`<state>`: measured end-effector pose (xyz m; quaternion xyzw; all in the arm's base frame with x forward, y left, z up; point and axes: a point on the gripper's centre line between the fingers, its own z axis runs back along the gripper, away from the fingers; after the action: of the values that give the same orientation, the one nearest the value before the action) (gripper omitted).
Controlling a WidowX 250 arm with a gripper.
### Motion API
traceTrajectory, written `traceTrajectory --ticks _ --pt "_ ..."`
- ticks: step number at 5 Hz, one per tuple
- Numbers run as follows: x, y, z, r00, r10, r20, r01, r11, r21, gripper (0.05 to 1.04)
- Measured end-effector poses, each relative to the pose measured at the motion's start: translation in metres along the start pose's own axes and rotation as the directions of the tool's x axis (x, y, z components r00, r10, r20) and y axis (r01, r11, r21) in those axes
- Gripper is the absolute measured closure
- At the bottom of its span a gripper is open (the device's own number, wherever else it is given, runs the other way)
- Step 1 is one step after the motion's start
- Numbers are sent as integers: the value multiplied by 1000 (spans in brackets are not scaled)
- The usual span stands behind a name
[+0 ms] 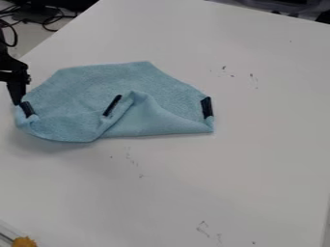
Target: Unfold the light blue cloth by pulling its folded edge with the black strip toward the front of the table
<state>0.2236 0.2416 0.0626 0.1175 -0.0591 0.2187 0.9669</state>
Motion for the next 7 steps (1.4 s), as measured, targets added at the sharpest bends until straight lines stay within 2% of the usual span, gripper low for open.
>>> traceTrajectory --ticks 1,2,3,4,5,7 --pt "-4 -3 -7 1000 2 -25 -2 1000 -10 82" --pt "-4 -12 10 1000 -4 -9 4 1000 2 82" --pt "8 -19 36 999 -45 31 43 999 33 82" --pt "33 -38 58 992 -89 87 85 995 45 82" --pt "41 -69 57 988 -106 114 108 994 -9 82" --pt "49 -121 34 985 -145 95 154 983 -101 82"
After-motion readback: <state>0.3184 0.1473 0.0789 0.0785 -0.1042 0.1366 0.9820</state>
